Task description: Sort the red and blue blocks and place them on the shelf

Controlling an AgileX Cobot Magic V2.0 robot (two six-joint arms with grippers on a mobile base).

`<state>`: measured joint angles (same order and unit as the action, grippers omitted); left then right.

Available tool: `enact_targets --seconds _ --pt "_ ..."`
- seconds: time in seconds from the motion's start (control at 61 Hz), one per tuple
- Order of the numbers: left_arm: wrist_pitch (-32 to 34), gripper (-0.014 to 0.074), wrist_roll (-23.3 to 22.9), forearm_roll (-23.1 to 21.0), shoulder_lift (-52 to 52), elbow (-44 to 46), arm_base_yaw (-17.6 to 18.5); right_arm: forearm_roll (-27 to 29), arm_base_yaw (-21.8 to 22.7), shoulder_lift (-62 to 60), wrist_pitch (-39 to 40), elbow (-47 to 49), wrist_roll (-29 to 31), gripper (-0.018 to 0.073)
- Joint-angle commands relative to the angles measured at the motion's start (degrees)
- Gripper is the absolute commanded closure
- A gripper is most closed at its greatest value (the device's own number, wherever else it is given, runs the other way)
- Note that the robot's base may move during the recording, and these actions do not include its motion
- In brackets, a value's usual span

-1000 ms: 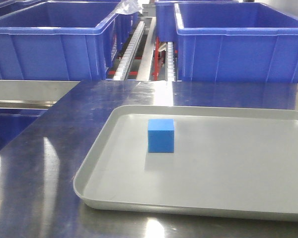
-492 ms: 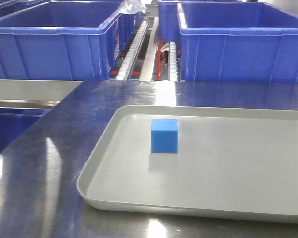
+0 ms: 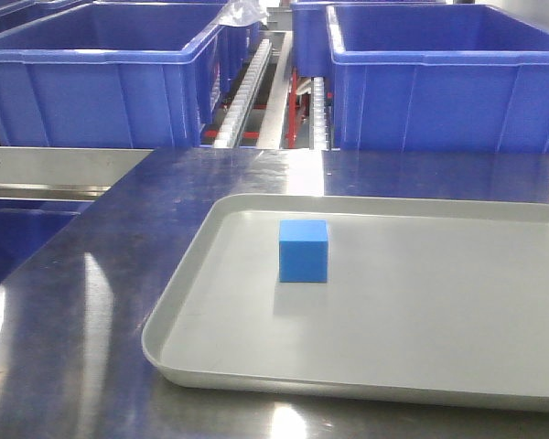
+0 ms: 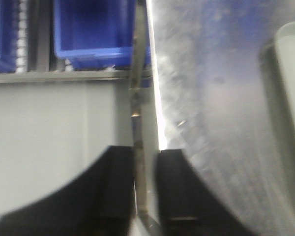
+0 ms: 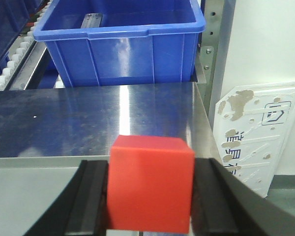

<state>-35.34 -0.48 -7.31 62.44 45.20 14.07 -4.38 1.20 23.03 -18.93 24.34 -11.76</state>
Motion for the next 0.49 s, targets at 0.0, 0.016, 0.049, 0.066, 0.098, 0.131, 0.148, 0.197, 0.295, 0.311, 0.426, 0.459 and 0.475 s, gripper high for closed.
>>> enact_targets --seconds 0.0,0.016,0.049,0.066,0.098,0.131,0.148,0.197,0.295,0.311,0.426,0.459,0.475 --pt "4.0 0.0157 0.5 -1.5 0.7 2.9 1.9 -0.9 0.4 0.2 5.6 1.7 0.2 0.051" --pt "4.2 0.013 0.5 -1.5 1.1 3.2 2.3 -0.9 0.4 0.2 5.6 1.7 0.2 0.051" --pt "4.3 0.0104 0.5 -1.5 1.8 3.5 3.0 -0.9 0.4 0.2 5.6 1.7 0.2 0.051" --pt "4.5 0.0095 0.5 -1.5 2.1 3.6 3.3 -0.9 0.4 0.2 5.6 1.7 0.2 0.051" --pt "4.5 0.0088 0.5 -1.7 2.8 4.0 4.2 -0.9 0.4 0.2 5.6 1.7 0.2 0.051" --pt "4.5 0.0092 0.5 -2.0 3.7 4.4 5.2 -0.9 0.4 0.2 5.6 1.7 0.2 0.051" --pt "4.5 0.0096 0.5 -2.5 4.1 4.8 5.6 -0.9 0.4 0.2 5.6 1.7 0.2 0.051" --pt "4.5 0.0097 0.5 -3.8 5.1 5.5 7.0 -0.9 0.4 0.2 5.6 1.7 0.2 0.051" --pt "4.5 0.0097 0.5 -6.4 7.4 7.8 9.9 -0.9 0.4 0.2 5.6 1.7 0.2 0.051" --pt "4.6 0.0097 0.5 -6.7 7.7 8.2 10.3 -0.9 0.4 0.2 5.6 1.7 0.2 0.051" --pt "4.4 0.0097 0.5 -8.3 11.0 11.5 13.2 -0.9 0.4 0.2 5.6 1.7 0.2 0.051" --pt "4.4 0.0097 0.5 -8.3 12.0 12.5 14.0 -0.9 0.4 0.2 5.6 1.7 0.2 0.051" --pt "4.4 0.0097 0.1 -8.3 12.4 12.8 14.4 -0.9 0.4 0.2 5.6 1.7 0.2 0.051"
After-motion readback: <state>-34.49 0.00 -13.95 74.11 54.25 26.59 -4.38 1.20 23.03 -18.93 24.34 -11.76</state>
